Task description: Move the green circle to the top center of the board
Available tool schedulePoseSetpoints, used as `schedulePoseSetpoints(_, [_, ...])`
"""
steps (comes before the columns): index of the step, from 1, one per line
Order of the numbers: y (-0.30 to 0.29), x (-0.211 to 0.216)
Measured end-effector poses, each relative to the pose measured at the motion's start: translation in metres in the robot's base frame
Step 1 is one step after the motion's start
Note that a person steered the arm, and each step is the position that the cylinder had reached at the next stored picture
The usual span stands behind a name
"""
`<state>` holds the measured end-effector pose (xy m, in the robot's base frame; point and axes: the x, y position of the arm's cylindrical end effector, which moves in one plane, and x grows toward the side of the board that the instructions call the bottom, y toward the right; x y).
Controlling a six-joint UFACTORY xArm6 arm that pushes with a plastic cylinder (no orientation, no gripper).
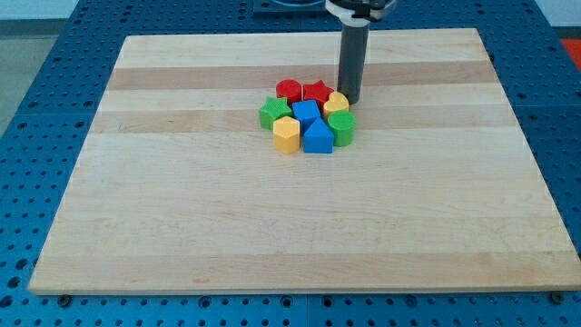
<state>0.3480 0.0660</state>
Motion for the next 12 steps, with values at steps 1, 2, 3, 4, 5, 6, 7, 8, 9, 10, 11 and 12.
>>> schedulePoseSetpoints(1, [0.000,0.000])
schedulePoseSetpoints(2, [0.025,0.000])
schedulePoseSetpoints(3, [0.062,0.005])
schedulePoseSetpoints(4, [0.067,0.031])
schedulePoseSetpoints(5, [0.055,0.072])
schedulePoseSetpoints(6, [0.029,0.109])
schedulePoseSetpoints(7, [-0.007,0.110])
schedulePoseSetpoints(8, [-0.017,0.094])
schedulePoseSetpoints(9, [-0.017,0.074])
schedulePoseSetpoints(10, [-0.017,0.053])
schedulePoseSetpoints(11, [-0.016,0.031])
schedulePoseSetpoints(12, [0.000,0.018])
